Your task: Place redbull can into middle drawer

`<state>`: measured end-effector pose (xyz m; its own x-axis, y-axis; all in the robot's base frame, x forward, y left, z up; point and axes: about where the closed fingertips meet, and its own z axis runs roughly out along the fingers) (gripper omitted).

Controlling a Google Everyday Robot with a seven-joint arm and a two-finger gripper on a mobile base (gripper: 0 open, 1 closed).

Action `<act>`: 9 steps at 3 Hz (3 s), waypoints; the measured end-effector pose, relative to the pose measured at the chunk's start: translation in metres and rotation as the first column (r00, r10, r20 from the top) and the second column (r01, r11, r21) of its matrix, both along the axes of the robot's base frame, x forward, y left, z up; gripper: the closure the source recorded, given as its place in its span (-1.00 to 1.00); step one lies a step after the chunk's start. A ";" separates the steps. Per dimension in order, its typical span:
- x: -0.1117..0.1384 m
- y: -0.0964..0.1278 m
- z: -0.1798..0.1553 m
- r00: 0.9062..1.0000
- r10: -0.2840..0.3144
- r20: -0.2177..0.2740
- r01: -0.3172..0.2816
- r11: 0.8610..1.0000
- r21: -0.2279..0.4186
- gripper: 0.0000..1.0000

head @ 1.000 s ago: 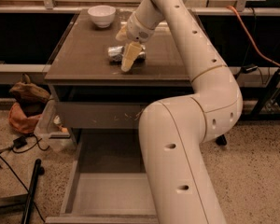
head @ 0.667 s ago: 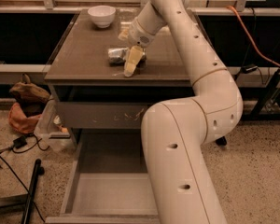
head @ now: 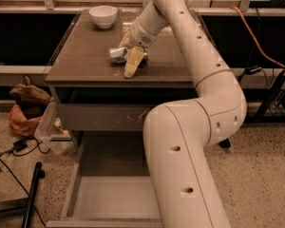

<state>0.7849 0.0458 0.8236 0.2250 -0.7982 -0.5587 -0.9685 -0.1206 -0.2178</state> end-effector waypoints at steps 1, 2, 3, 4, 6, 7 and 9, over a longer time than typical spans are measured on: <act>0.000 0.000 0.002 1.000 0.000 0.000 0.000 1.000 0.000 0.30; 0.004 -0.008 0.035 0.997 -0.043 0.068 0.044 0.999 -0.011 0.76; 0.000 -0.007 0.051 0.995 -0.045 0.090 0.046 0.999 -0.007 1.00; 0.000 -0.007 0.051 0.995 -0.045 0.089 0.046 0.999 -0.007 1.00; -0.024 -0.043 0.077 0.984 -0.174 0.040 0.173 0.985 0.015 1.00; -0.060 -0.074 0.138 0.956 -0.286 0.066 0.276 0.953 0.128 1.00; -0.122 -0.101 0.134 0.934 -0.357 -0.008 0.350 0.909 0.228 1.00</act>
Offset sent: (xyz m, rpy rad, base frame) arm -0.0822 -0.0191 0.0854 -0.0414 -0.2131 -0.1178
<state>0.6627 -0.0550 0.9571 -0.0274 -0.6856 -0.7274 -0.9306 0.2833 -0.2319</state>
